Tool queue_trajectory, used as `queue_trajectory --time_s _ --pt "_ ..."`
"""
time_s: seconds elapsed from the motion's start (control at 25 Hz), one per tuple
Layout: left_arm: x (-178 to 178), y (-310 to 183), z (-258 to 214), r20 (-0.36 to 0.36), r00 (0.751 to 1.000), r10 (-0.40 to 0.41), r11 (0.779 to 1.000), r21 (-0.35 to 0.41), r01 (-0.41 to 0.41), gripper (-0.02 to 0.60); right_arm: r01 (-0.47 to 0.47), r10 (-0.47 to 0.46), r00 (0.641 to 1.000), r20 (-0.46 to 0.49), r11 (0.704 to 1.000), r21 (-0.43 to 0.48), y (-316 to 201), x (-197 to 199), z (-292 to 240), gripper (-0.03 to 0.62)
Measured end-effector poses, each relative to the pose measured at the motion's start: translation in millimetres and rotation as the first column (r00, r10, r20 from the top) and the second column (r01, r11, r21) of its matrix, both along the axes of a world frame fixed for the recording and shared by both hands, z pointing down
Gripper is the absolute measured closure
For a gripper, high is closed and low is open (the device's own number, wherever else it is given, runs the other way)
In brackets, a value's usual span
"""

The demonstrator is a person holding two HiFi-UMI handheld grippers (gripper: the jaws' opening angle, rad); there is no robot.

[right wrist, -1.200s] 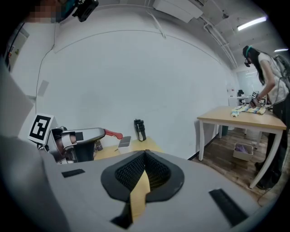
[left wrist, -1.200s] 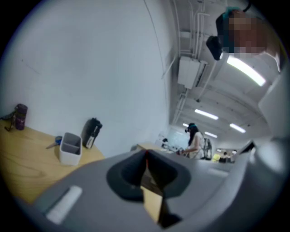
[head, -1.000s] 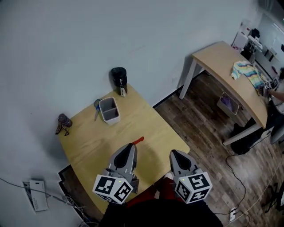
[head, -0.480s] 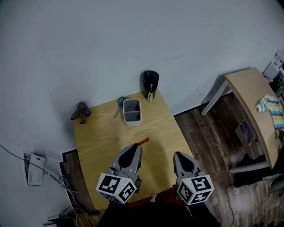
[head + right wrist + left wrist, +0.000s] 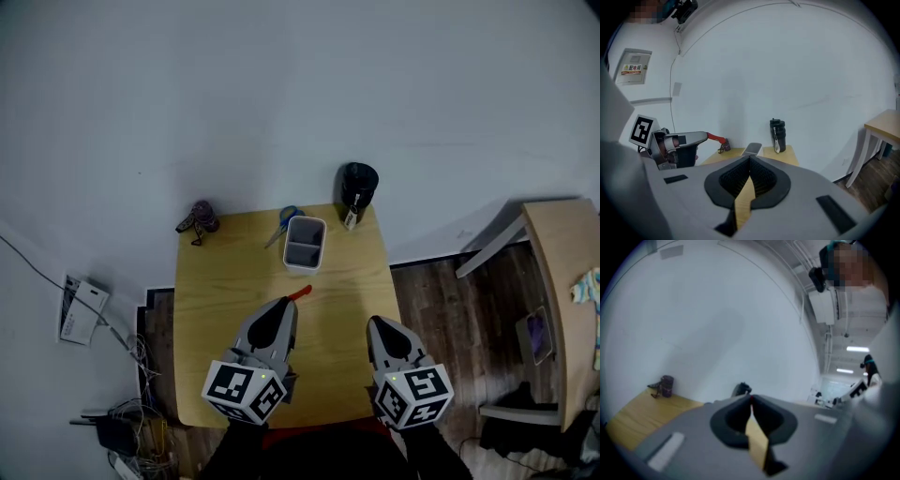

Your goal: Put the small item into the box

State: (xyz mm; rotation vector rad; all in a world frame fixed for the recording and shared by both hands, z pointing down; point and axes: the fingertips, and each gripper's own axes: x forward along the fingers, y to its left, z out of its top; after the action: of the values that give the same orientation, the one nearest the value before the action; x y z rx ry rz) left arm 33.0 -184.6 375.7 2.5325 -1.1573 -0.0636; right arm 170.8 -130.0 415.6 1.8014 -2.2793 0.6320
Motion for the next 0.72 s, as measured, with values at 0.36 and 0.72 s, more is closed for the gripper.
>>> queue_trajectory --time_s 0.36,0.72 --pt "11.0 -22.8 6.2 0.057 0.989 -0.138 0.990 0.004 0.138 0.566 0.105 -0.105 0.994 0.036 0.995 -0.003 -36.5 15.3 6.7 0.586" --pt "23.4 -63.6 20.0 0.133 0.963 -0.235 0.971 -0.013 0.239 0.566 0.198 -0.198 0.980 0.034 0.980 -0.022 -75.2 16.3 16.1 0.586"
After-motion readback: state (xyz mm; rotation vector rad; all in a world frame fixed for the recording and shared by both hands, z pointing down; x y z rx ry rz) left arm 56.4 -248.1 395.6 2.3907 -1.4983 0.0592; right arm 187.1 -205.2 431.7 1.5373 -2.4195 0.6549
